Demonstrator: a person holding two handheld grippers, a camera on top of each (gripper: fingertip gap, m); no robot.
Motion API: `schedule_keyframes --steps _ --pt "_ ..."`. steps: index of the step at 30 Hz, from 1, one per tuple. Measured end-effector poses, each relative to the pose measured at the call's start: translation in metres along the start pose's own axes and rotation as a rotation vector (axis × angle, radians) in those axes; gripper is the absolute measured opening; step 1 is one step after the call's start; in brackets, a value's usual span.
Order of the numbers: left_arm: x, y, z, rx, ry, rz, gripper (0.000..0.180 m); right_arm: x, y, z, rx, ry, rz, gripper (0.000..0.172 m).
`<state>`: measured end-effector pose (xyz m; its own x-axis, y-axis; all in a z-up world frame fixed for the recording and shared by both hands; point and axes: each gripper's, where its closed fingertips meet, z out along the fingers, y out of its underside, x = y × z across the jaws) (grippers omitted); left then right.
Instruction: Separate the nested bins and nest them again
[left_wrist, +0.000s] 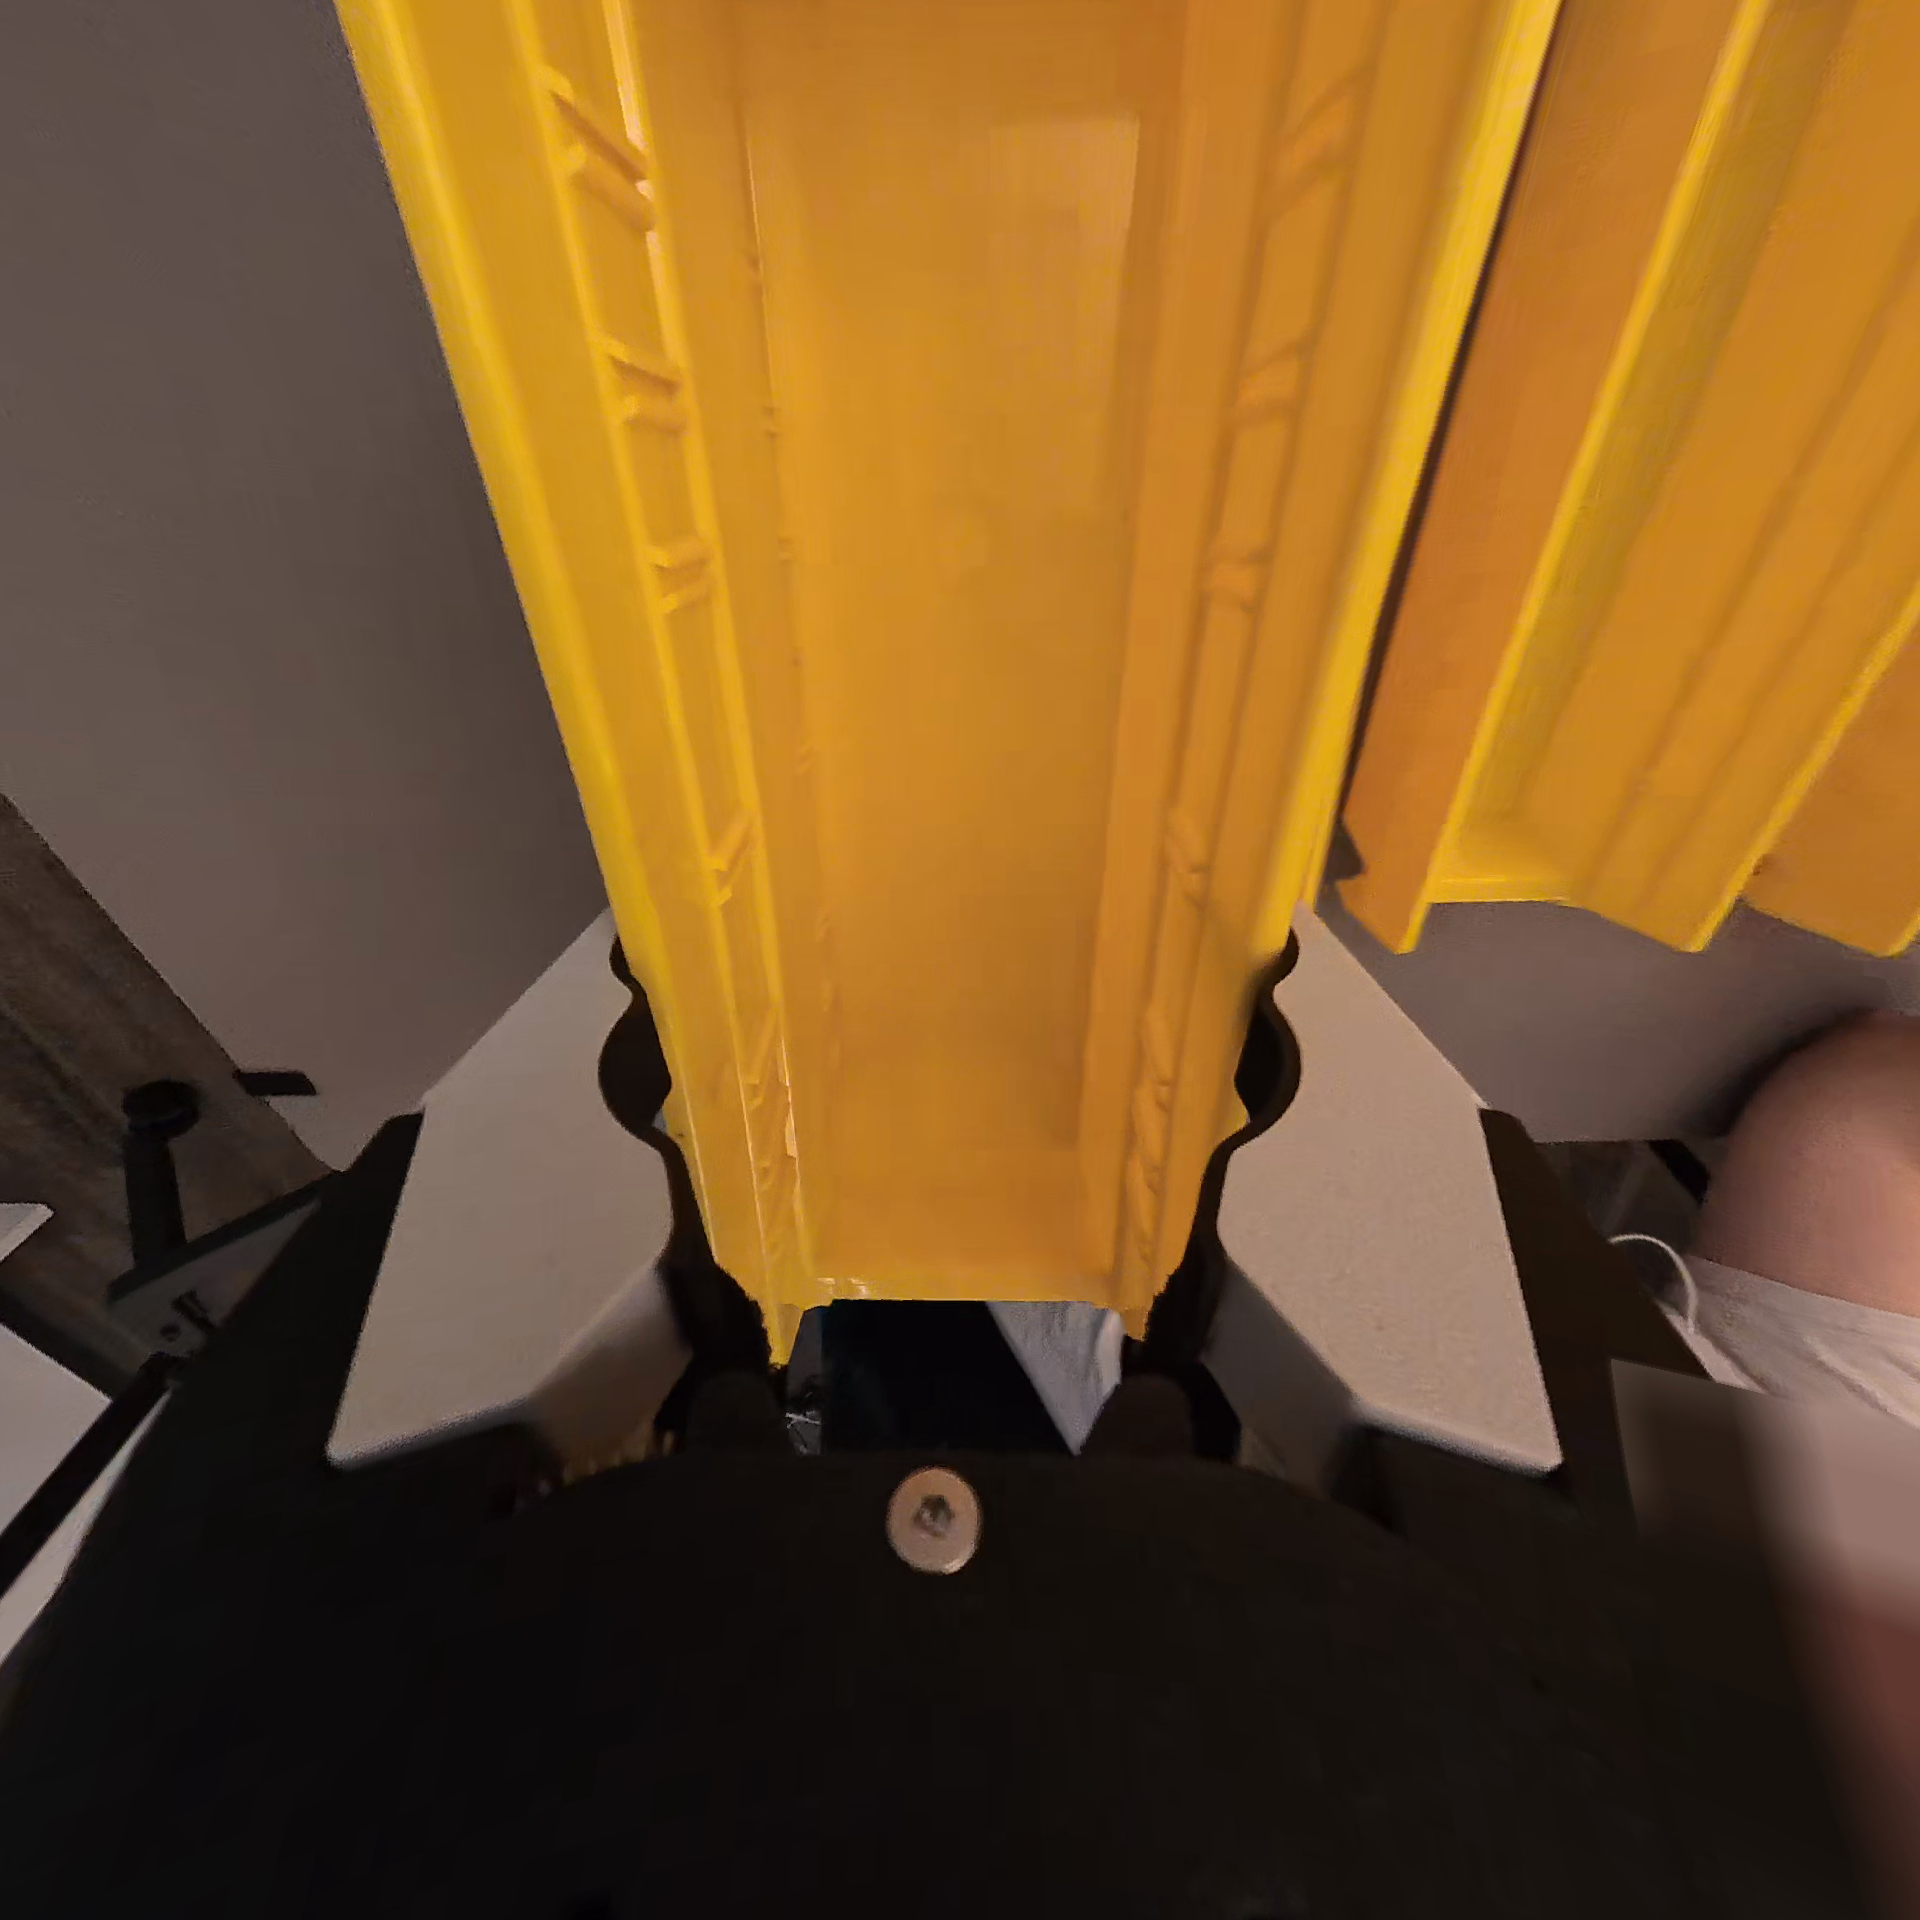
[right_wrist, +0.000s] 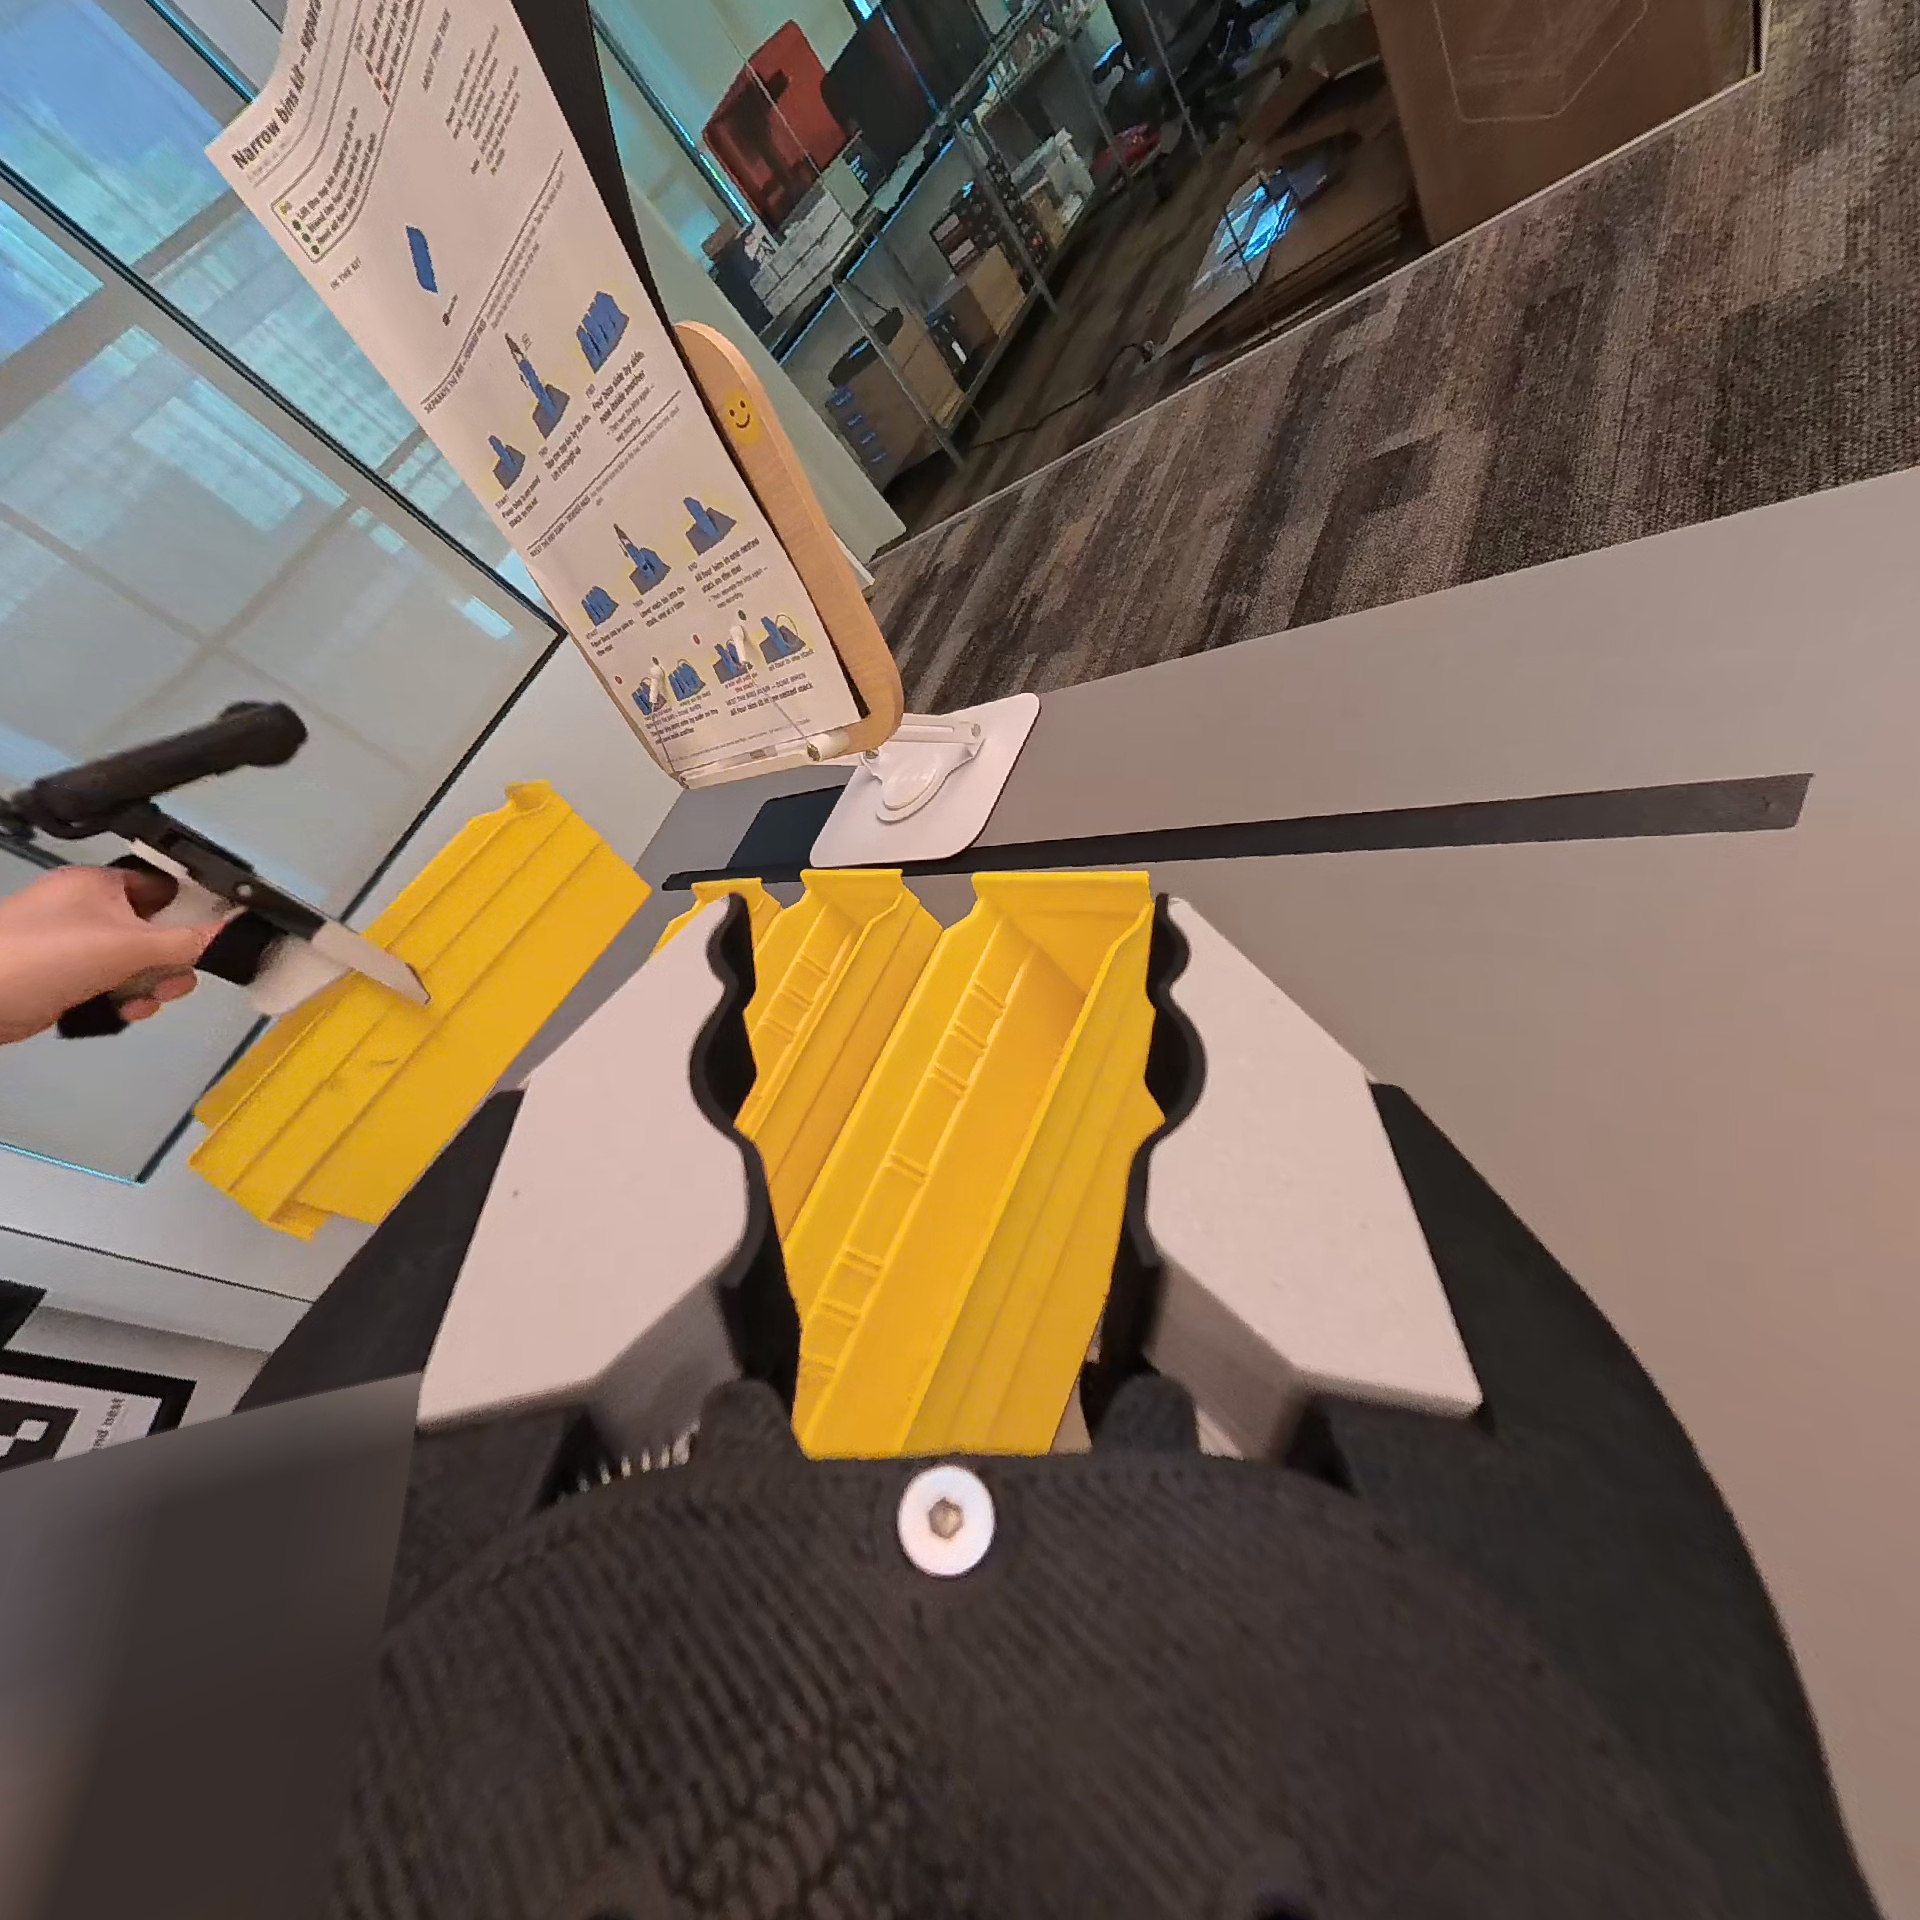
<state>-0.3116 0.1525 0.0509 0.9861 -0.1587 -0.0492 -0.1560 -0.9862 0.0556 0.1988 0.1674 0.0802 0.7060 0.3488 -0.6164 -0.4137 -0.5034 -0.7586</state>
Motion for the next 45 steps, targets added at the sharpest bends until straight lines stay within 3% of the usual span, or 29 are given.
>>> schedule_keyframes --steps 3,7,12,16,28,34,38,42,45 --pt "0.026 -0.012 -0.005 0.025 0.019 -0.007 0.114 0.0 0.0 -0.001 -0.002 -0.011 0.005 0.076" --pt "0.054 -0.018 0.015 0.003 0.058 -0.011 0.112 0.002 0.001 -0.002 0.0 -0.022 0.017 0.076" --pt "0.055 -0.027 0.047 0.03 -0.011 -0.01 0.113 0.003 0.0 -0.006 0.005 -0.033 0.028 0.076" --pt "0.07 -0.024 0.069 0.003 0.071 -0.063 0.117 0.004 0.0 -0.006 0.008 -0.039 0.035 0.076" --pt "0.074 -0.023 0.109 0.011 0.069 -0.07 0.129 0.005 0.005 -0.002 -0.02 -0.031 0.04 0.076" --pt "0.079 -0.038 0.08 0.119 0.068 -0.022 0.132 0.005 0.005 -0.001 -0.018 -0.029 0.04 0.076" --pt "0.092 -0.043 0.062 0.235 0.148 0.088 0.125 -0.005 -0.003 -0.005 0.027 -0.048 0.022 0.076" --pt "0.087 -0.05 0.032 0.483 0.252 0.201 0.114 -0.017 -0.01 -0.008 0.068 -0.036 -0.029 0.076" --pt "0.078 -0.054 -0.019 0.769 0.456 0.222 0.105 -0.032 -0.014 -0.002 0.092 0.008 -0.107 0.077"
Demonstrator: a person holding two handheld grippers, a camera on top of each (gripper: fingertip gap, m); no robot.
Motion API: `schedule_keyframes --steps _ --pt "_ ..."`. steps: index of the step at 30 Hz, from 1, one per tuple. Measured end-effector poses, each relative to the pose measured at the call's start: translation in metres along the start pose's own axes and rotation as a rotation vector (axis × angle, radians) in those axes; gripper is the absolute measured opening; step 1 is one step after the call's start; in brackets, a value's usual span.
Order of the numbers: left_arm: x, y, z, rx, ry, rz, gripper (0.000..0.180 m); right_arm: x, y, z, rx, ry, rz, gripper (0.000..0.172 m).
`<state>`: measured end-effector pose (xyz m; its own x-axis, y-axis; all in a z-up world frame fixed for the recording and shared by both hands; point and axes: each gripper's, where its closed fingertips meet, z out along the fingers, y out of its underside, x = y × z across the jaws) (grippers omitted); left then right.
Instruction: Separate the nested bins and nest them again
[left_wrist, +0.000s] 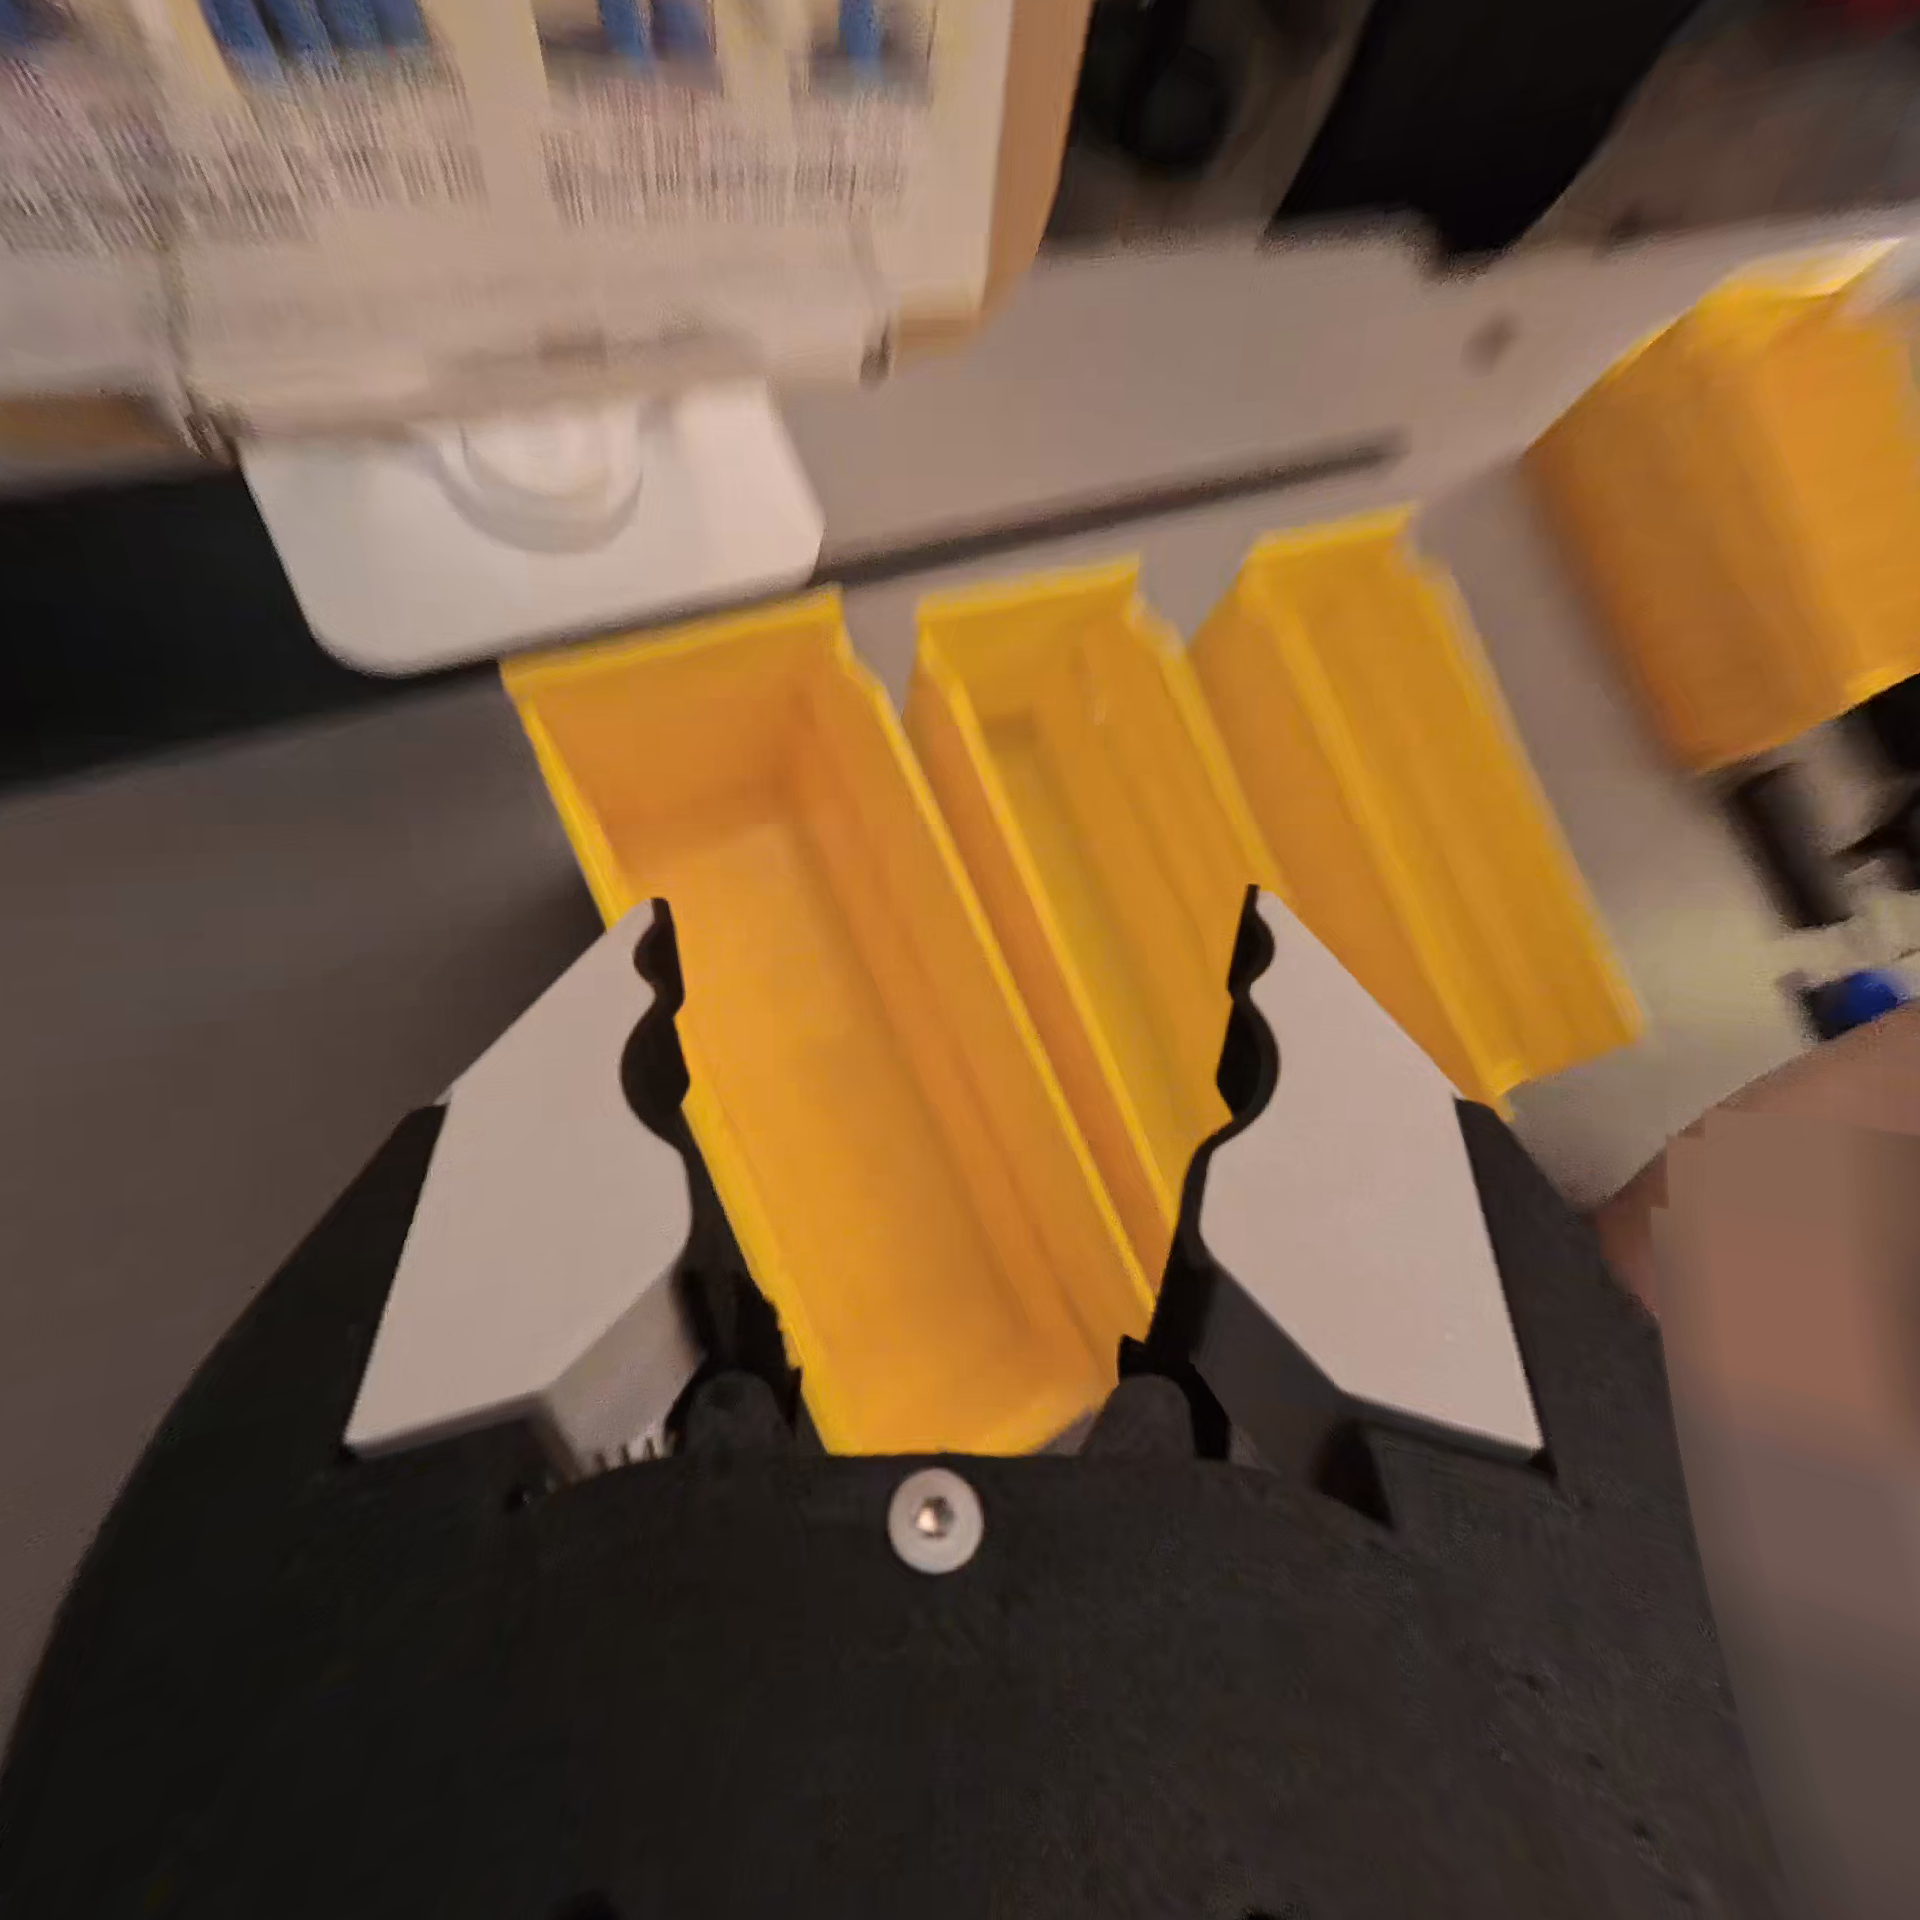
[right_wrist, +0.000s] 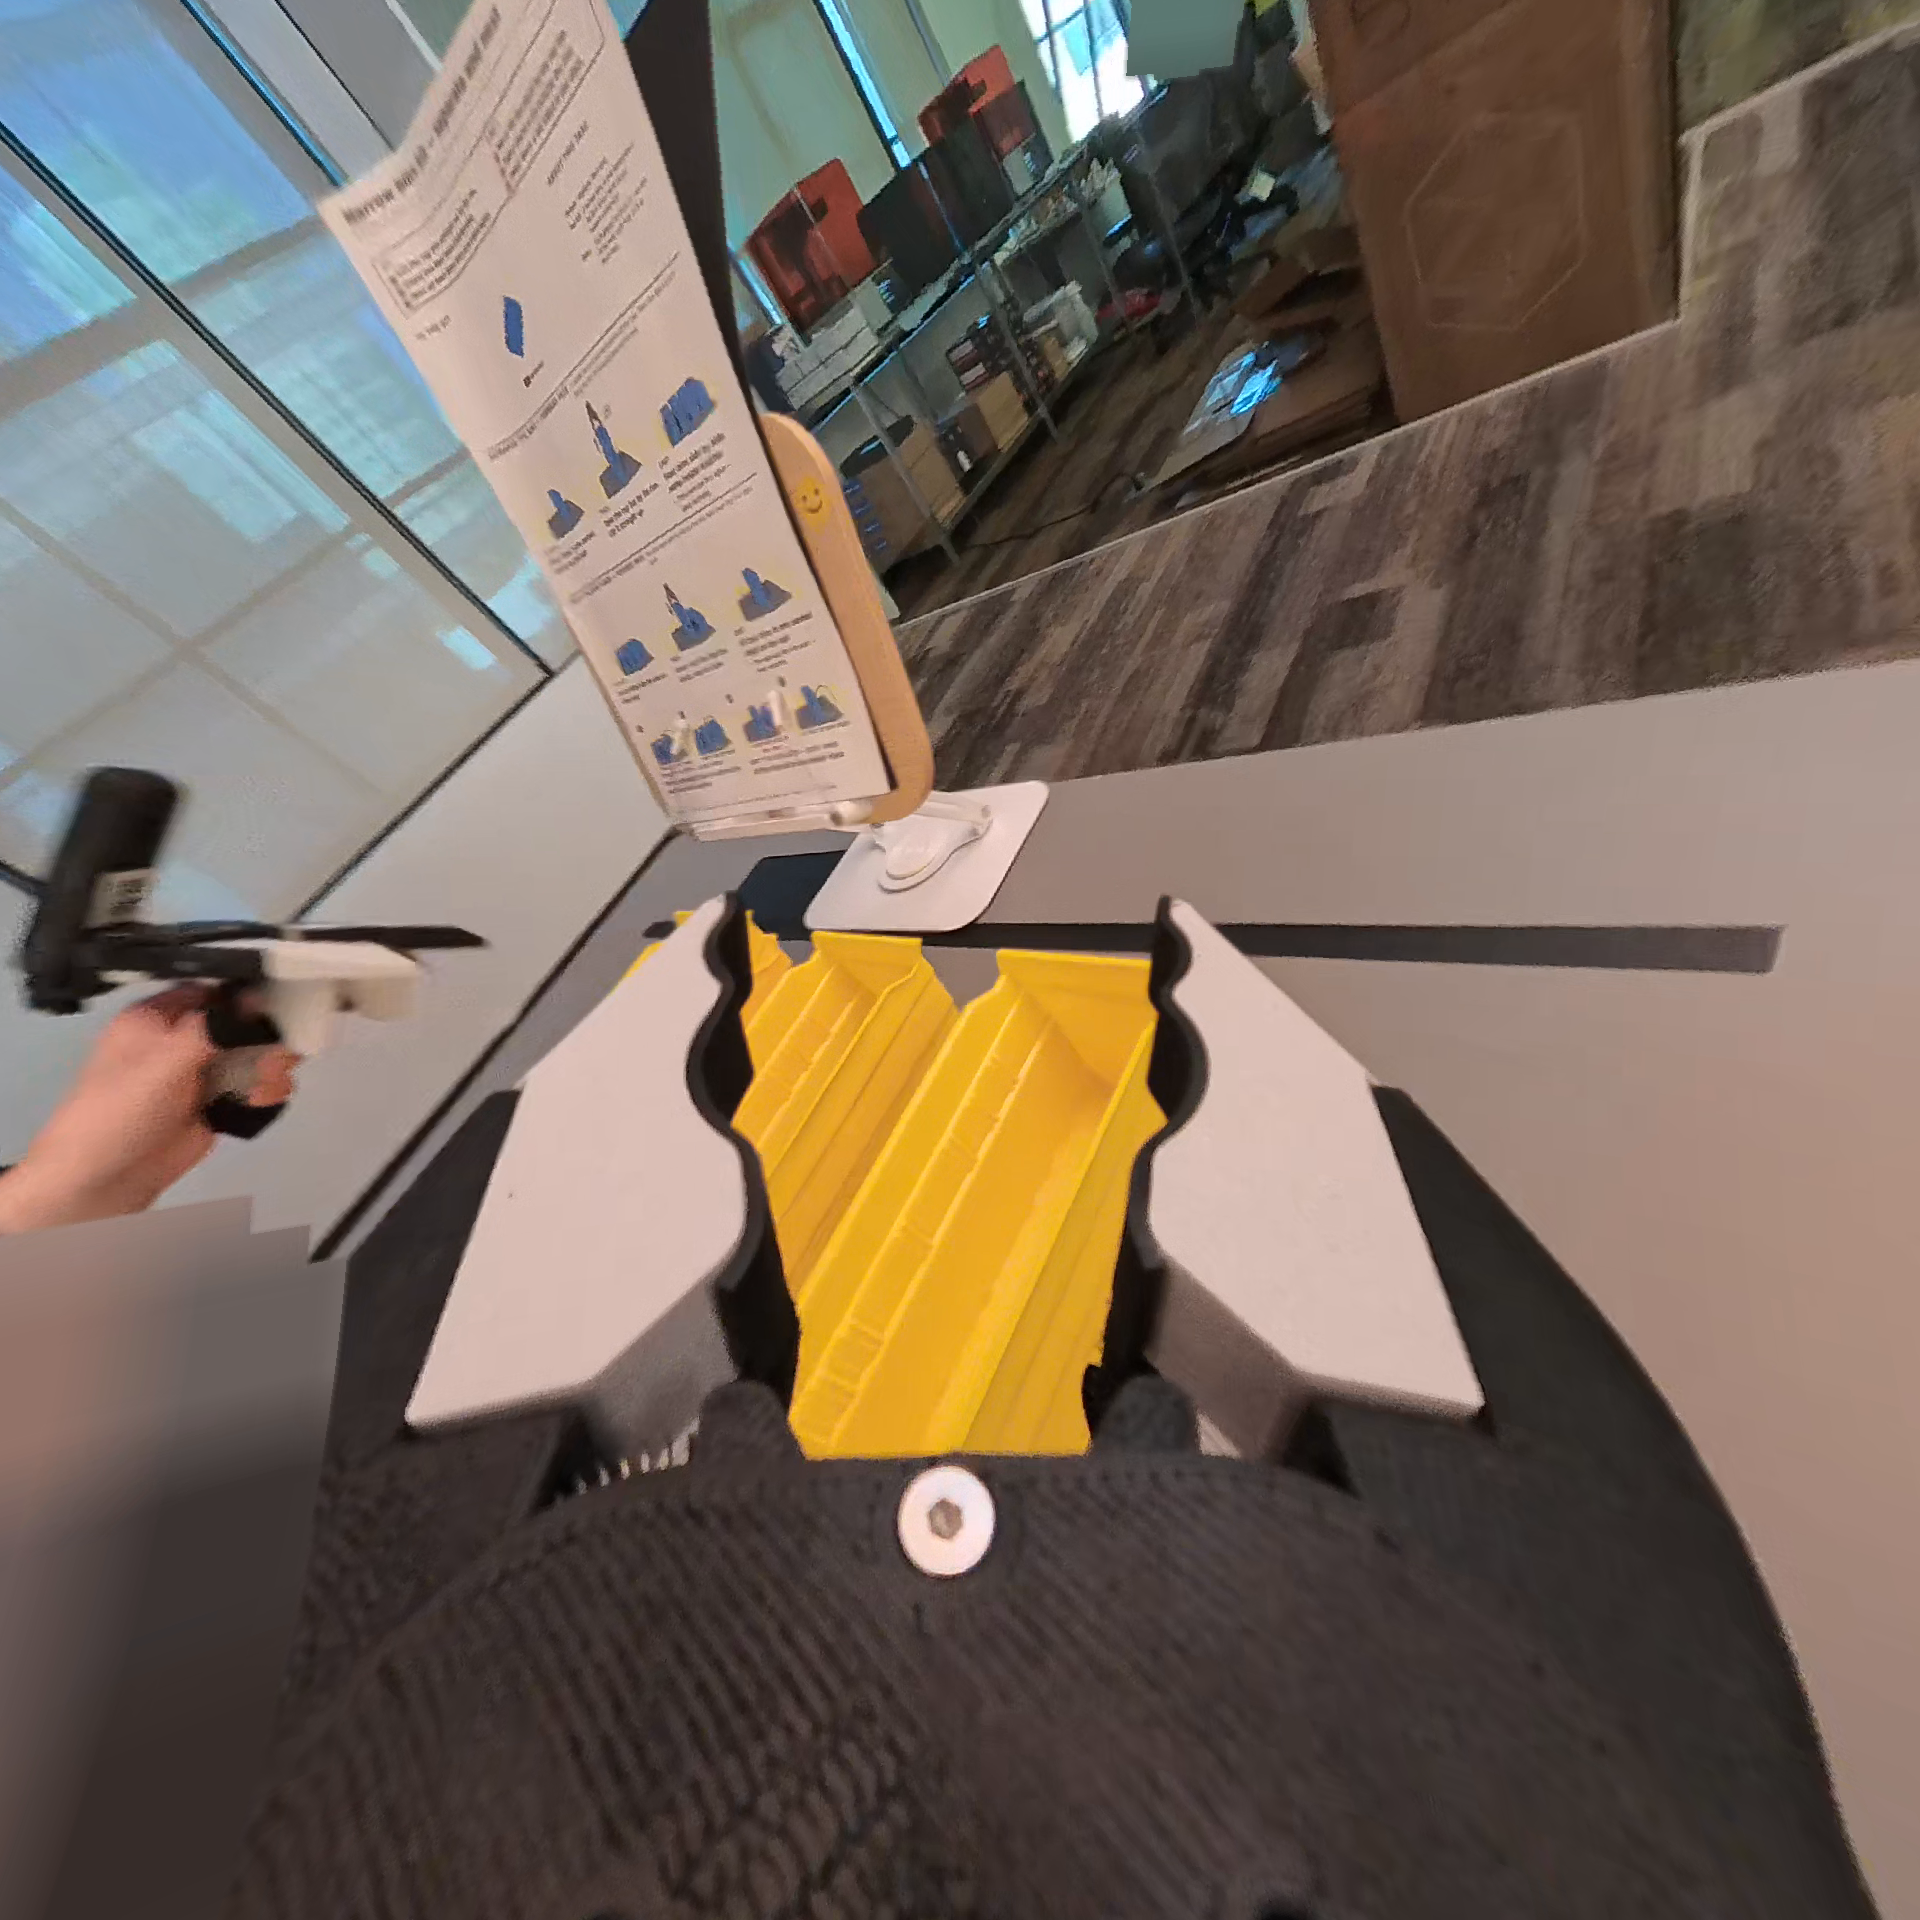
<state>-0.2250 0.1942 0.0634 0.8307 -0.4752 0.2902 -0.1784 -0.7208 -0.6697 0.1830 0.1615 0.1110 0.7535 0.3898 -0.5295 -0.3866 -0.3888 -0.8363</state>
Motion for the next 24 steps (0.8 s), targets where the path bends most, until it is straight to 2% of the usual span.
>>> schedule_keyframes --steps 2,5,8,11,13,15,20,22,24 --pt "-0.003 -0.03 -0.037 0.261 0.099 0.026 0.099 -0.015 -0.004 0.008 0.021 0.039 -0.081 0.077" --pt "-0.022 -0.055 -0.095 0.606 0.128 0.152 0.082 -0.06 -0.009 0.022 0.069 0.022 -0.23 0.08" --pt "-0.028 -0.057 -0.143 0.893 0.157 0.309 0.066 -0.128 0.0 0.035 0.097 -0.044 -0.393 0.089" --pt "-0.026 -0.051 -0.175 1.106 0.14 0.395 0.069 -0.194 0.027 0.042 0.135 -0.016 -0.635 0.091" --pt "-0.015 -0.047 -0.19 1.168 0.158 0.453 0.072 -0.213 0.047 0.053 0.19 0.073 -0.795 0.091" --pt "-0.003 -0.041 -0.2 1.184 0.174 0.499 0.074 -0.217 0.074 0.076 0.113 0.116 -0.857 0.091" --pt "-0.001 -0.029 -0.223 1.176 0.159 0.516 0.075 -0.211 0.139 0.142 -0.214 0.063 -0.592 0.117" --pt "-0.01 -0.023 -0.229 1.148 0.155 0.514 0.075 -0.194 0.157 0.163 -0.339 0.15 -0.531 0.133" --pt "-0.022 -0.021 -0.238 1.153 0.166 0.494 0.073 -0.176 0.17 0.181 -0.429 0.251 -0.487 0.141"
